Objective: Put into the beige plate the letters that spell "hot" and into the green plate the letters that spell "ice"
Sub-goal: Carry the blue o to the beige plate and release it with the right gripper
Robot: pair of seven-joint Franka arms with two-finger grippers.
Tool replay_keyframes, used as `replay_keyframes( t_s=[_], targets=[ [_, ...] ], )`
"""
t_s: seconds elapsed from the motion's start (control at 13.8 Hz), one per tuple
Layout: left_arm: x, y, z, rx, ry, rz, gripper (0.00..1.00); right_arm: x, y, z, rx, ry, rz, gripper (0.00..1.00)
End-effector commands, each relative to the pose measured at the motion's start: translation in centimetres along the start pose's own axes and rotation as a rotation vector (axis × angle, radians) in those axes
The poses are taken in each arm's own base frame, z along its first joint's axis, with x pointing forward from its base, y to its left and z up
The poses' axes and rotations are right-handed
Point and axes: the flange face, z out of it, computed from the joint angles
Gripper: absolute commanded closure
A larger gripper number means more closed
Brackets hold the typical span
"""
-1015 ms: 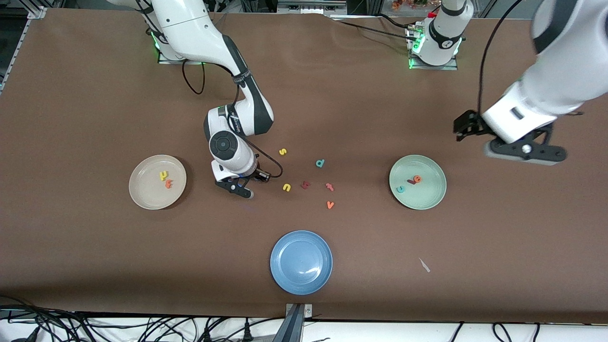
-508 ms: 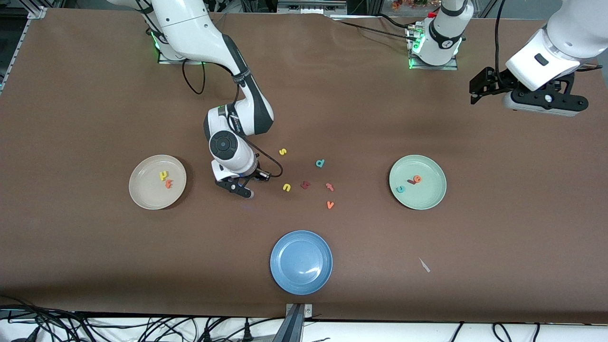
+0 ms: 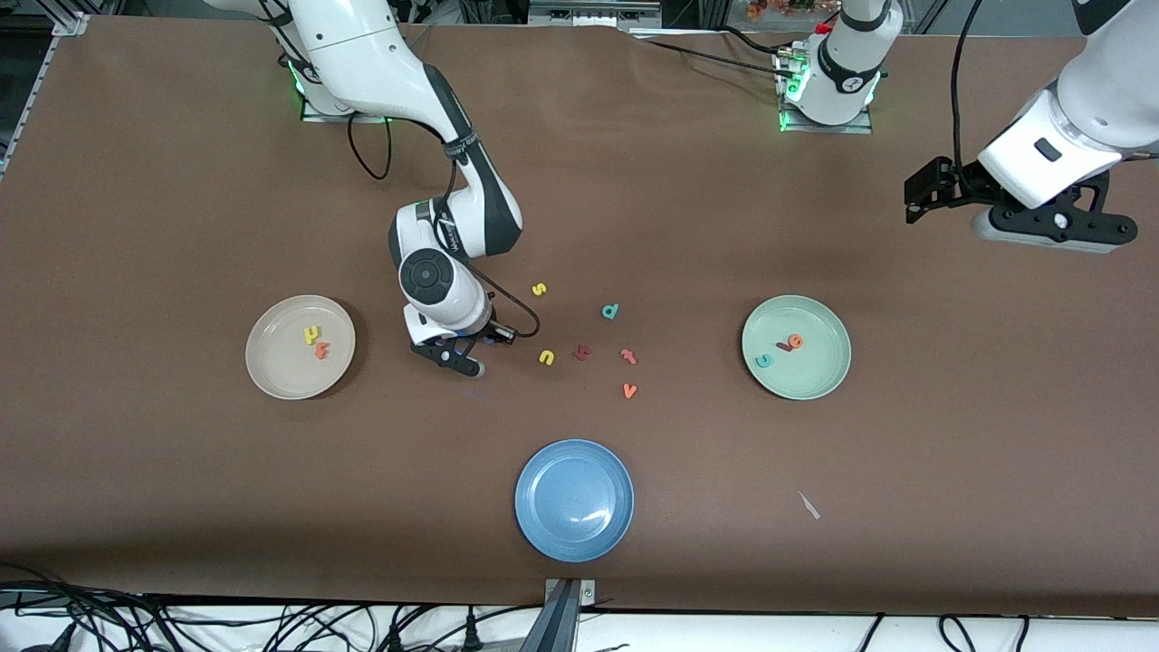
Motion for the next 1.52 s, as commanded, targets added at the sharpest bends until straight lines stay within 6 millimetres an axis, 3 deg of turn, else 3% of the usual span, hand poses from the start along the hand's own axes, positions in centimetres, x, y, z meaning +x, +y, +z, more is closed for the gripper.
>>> replay_keyframes(
  t_s=[0.0,0.29,0.58,0.73,0.8,0.94,1.16,1.31,1.45],
  targets=[
    [1.2,0.8,0.4,0.022,-0.011,-0.060,0.00,-1.0,0.0,0.8,0.015,-0.031,-0.003,0.76],
    [2.3,-0.9,0.5,0.010,0.032,-0.089,0.00,-0.9,-0.2,0.5,0.018,-0.031,-0.002,0.79],
    [1.2,-0.8,-0.9,0.013,0.032,-0.080,0.00,-0.4,-0.6,-0.4,0.030,-0.025,-0.005,0.80],
    [0.7,-0.7,-1.1,0.024,0.022,-0.005,0.00,0.7,-1.0,-2.6,0.005,-0.061,-0.015,0.84],
    [0.8,-1.0,-1.2,0.023,0.024,-0.003,0.00,2.1,-0.3,-3.9,-0.016,-0.065,-0.008,0.84],
    [0.9,-1.2,-1.1,0.023,0.024,-0.007,0.00,4.1,1.9,-6.3,-0.047,-0.083,-0.077,0.84],
    [0.9,-1.2,-1.0,0.023,0.023,-0.007,0.00,8.4,8.3,-9.4,-0.109,-0.131,-0.212,0.84],
    [0.9,-1.2,-1.1,0.023,0.024,-0.007,0.00,10.3,11.9,-10.8,-0.117,-0.121,-0.251,0.84],
    [0.8,-1.2,-1.3,0.023,0.027,-0.007,0.00,12.1,15.9,-11.0,-0.138,-0.121,-0.282,0.84]
  ],
)
